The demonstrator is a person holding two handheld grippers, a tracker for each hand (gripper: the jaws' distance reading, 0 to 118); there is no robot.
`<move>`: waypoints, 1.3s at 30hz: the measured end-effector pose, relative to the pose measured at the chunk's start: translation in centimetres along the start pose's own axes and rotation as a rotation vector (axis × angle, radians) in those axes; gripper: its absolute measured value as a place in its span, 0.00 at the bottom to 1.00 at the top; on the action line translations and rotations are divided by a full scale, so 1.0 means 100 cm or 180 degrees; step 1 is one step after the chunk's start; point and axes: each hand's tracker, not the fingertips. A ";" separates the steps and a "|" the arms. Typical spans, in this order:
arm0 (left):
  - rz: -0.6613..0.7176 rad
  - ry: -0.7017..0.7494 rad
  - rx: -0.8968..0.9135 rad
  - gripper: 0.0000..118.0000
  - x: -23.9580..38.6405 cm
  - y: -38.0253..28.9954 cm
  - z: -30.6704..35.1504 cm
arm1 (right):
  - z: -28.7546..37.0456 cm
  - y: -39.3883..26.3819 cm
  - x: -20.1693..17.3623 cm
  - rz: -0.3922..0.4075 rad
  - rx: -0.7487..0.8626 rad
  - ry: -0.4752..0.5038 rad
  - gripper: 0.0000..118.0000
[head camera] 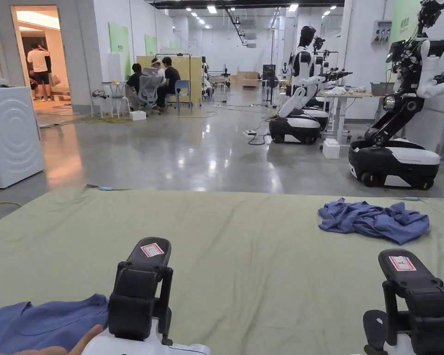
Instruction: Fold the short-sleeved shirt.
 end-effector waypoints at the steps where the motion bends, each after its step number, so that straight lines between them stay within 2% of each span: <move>1: 0.0027 0.0055 -0.0016 1.00 0.000 0.000 -0.001 | -0.002 -0.002 0.001 0.0040 -0.0013 -0.0095 1.00; 2: 0.0183 0.0126 -0.0098 1.00 -0.003 0.001 -0.003 | -0.004 -0.003 0.003 -0.0075 -0.0060 -0.0265 1.00; 3: 0.0471 0.0143 -0.0208 1.00 -0.008 -0.004 -0.006 | -0.007 -0.004 0.007 -0.0360 -0.0190 -0.0401 1.00; 4: 0.0814 0.0155 -0.0307 1.00 -0.015 -0.006 -0.007 | -0.007 -0.009 0.013 -0.0772 -0.0355 -0.0472 1.00; 5: 0.1428 0.0129 -0.0455 1.00 -0.025 -0.009 -0.009 | -0.009 -0.011 0.022 -0.1430 -0.0578 -0.0510 1.00; 7: 0.2663 0.0079 -0.0735 1.00 -0.046 -0.020 -0.013 | -0.010 -0.022 0.042 -0.2908 -0.0887 -0.0351 1.00; 8: 0.3308 0.0034 -0.0818 1.00 -0.052 -0.029 -0.013 | -0.008 -0.032 0.051 -0.3779 -0.0924 -0.0164 1.00; 9: 0.3861 -0.0021 -0.0873 1.00 -0.054 -0.038 -0.012 | -0.007 -0.041 0.053 -0.4312 -0.0916 -0.0039 1.00; 11: 0.4611 -0.0070 -0.0891 1.00 -0.050 -0.049 -0.010 | -0.005 -0.055 0.049 -0.4858 -0.0892 0.0095 1.00; 14: 0.4962 -0.0106 -0.0896 1.00 -0.034 -0.053 -0.005 | 0.002 -0.063 0.038 -0.5127 -0.0833 0.0184 1.00; 21: 0.4848 -0.0384 -0.1071 1.00 -0.016 -0.048 -0.011 | 0.006 -0.044 0.048 -0.5055 -0.0877 0.0205 1.00; 28: 0.4917 -0.0251 -0.0995 1.00 -0.022 -0.045 -0.012 | 0.001 -0.048 0.056 -0.5202 -0.0820 0.0087 1.00; 39: 0.5021 -0.0233 -0.0944 1.00 -0.035 -0.047 -0.009 | -0.001 -0.053 0.055 -0.5320 -0.0909 0.0094 1.00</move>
